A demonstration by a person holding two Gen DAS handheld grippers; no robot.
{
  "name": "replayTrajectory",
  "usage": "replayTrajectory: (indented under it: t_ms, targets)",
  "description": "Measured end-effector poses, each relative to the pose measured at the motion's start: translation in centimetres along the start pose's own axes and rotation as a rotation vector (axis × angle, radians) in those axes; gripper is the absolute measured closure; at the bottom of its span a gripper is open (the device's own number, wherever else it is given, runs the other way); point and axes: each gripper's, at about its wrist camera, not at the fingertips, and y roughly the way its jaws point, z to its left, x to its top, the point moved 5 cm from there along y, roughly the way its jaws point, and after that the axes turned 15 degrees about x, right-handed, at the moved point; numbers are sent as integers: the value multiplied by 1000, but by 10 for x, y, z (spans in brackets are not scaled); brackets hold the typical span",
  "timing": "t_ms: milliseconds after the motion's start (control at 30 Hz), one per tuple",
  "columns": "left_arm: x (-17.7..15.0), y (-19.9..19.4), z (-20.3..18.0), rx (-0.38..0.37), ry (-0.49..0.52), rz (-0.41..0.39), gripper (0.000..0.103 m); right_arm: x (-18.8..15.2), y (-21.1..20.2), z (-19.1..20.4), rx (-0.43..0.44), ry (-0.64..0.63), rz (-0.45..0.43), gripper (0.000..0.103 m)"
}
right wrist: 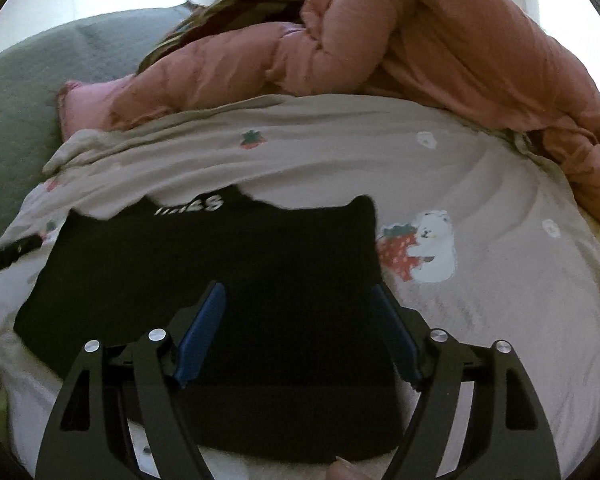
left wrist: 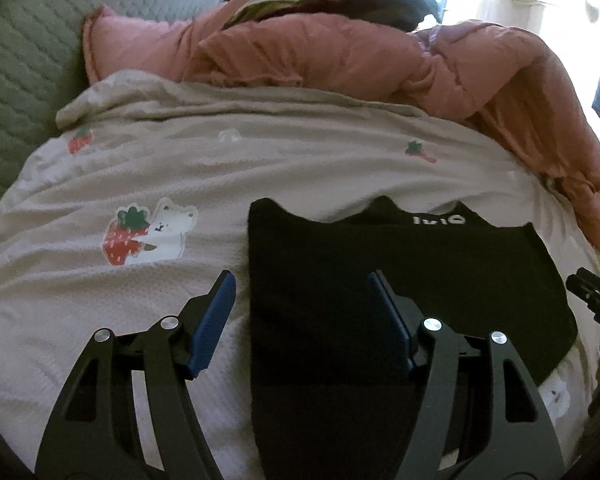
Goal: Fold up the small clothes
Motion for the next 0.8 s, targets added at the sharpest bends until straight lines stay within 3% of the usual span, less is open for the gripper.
replayTrajectory:
  t_ms: [33,67,367,667,800]
  targets:
    - [-2,-3,-4,-3,10,-2,25,-2,-1,5,-1,-16,6,29]
    - [-4,-6,-7,-8,18,-2,22,-4,-2,9,1,-30,13,29]
    - [-39,-27,-41,-39,107,-1,22,-19,-6,33,-13,-125,58,29]
    - [-79,-9,-36,-2,129,125,22,-35,7,49,24,-143,122,29]
    - [-86,-10,-33,3,127,125,22,-48,19,42,12,-111,193,29]
